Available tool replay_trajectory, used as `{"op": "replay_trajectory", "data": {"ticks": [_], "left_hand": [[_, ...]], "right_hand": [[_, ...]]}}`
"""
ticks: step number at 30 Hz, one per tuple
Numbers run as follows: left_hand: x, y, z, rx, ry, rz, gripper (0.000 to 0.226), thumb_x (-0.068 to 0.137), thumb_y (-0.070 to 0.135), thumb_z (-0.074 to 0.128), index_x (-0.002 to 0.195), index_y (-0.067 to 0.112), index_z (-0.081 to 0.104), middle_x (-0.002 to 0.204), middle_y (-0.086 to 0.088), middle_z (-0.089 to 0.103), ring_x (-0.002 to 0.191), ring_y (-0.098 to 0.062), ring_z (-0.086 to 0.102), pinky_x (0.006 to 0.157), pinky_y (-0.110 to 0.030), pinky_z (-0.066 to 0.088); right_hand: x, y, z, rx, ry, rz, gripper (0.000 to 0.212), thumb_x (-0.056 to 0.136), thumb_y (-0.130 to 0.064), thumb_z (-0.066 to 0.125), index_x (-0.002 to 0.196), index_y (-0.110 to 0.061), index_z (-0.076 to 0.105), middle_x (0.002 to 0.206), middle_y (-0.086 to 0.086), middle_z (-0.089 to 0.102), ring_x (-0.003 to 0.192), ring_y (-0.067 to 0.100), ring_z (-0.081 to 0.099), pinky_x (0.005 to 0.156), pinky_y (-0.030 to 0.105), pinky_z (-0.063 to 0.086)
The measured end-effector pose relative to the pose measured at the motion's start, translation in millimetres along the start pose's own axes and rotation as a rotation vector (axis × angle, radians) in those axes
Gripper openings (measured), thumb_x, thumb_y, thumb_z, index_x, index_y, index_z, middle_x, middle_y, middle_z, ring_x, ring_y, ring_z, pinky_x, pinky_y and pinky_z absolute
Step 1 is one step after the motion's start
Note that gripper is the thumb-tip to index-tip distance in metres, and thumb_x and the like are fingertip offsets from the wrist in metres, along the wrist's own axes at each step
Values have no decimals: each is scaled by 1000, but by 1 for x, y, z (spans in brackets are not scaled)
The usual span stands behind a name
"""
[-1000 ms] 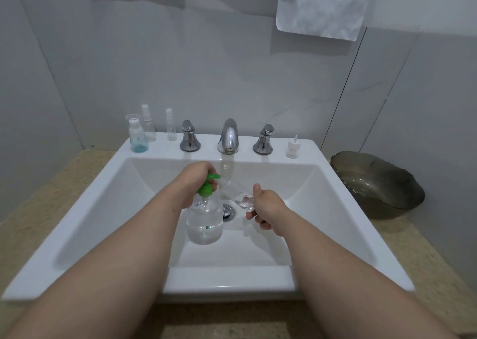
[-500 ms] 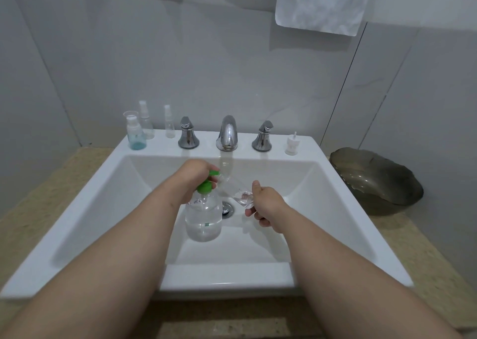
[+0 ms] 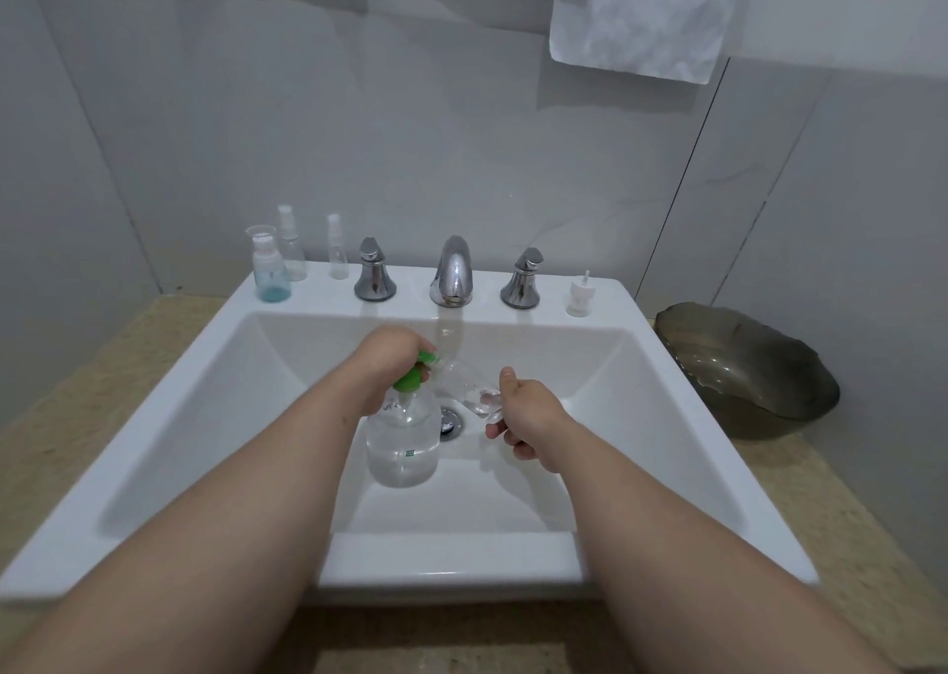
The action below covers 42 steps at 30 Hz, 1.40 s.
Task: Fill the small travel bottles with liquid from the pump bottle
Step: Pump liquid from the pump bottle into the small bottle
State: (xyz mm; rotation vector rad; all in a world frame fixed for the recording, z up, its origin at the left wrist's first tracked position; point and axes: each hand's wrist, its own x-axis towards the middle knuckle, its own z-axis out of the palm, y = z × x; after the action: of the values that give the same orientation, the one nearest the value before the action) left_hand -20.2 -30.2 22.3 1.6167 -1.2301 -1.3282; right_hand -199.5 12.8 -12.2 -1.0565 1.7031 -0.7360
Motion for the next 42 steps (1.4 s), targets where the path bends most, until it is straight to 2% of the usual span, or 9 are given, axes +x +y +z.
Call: {"op": "replay_trajectory", "data": {"ticks": [4, 13, 18, 22, 28, 32, 34, 38, 42], "left_hand": [[-4, 2, -3, -138, -3, -39, 9, 93, 12, 58, 88, 7, 63, 72, -10, 61, 55, -21, 56, 57, -27, 42], [-2, 3, -2, -49, -9, -43, 11, 96, 6, 57, 89, 6, 66, 72, -9, 61, 59, -21, 56, 59, -28, 42], [0, 3, -2, -50, -3, -34, 15, 103, 9, 52, 101, 7, 67, 77, -10, 61, 61, -19, 56, 60, -26, 44], [-2, 5, -1, -8, -13, 1, 22, 106, 8, 43, 106, 10, 65, 85, -8, 57, 64, -18, 55, 58, -23, 43], [2, 5, 0, 108, -4, 22, 41, 105, -2, 30, 91, 17, 63, 98, -13, 59, 60, -18, 58, 52, -24, 45], [1, 1, 0, 46, -13, -3, 21, 102, 2, 47, 99, 7, 68, 79, -11, 60, 61, -20, 55, 59, -27, 44], [-1, 1, -1, -33, -16, -25, 9, 98, 10, 58, 95, 6, 66, 74, -10, 61, 59, -21, 55, 60, -28, 43], [-1, 2, -4, -144, -43, -54, 12, 97, 19, 60, 90, 10, 62, 73, -9, 59, 55, -21, 55, 57, -27, 41], [-1, 2, -2, -68, -17, -43, 12, 96, 9, 56, 89, 6, 65, 76, -11, 62, 60, -21, 56, 61, -29, 42]], "right_hand": [[0, -1, 1, 3, 10, -7, 55, 110, -48, 21, 117, -10, 61, 72, 9, 64, 53, 17, 37, 45, 24, 28], [0, -1, 1, 23, 16, -4, 53, 110, -49, 21, 112, -13, 61, 71, 9, 64, 52, 17, 36, 45, 22, 26], [0, 0, 1, 19, 16, -4, 54, 109, -49, 21, 112, -13, 62, 71, 9, 64, 51, 17, 36, 44, 22, 26], [-1, -2, 1, 16, 20, -6, 52, 110, -49, 21, 102, -15, 61, 71, 9, 64, 52, 17, 36, 44, 22, 26], [0, 0, 1, -7, 17, -5, 56, 110, -49, 21, 117, -8, 59, 71, 9, 65, 54, 18, 38, 45, 23, 27], [1, 0, 1, -2, 13, -4, 56, 110, -49, 22, 121, -9, 59, 70, 8, 64, 52, 17, 38, 44, 23, 27], [1, -1, 1, 6, 14, -8, 54, 110, -48, 22, 117, -10, 59, 71, 8, 64, 53, 17, 37, 45, 23, 27], [-1, -2, 1, 7, 24, -3, 49, 110, -48, 22, 102, -14, 56, 72, 9, 65, 52, 17, 37, 45, 23, 27], [-2, -2, 1, 20, 23, -7, 49, 110, -48, 22, 90, -17, 55, 72, 9, 65, 52, 18, 36, 46, 23, 27]]}}
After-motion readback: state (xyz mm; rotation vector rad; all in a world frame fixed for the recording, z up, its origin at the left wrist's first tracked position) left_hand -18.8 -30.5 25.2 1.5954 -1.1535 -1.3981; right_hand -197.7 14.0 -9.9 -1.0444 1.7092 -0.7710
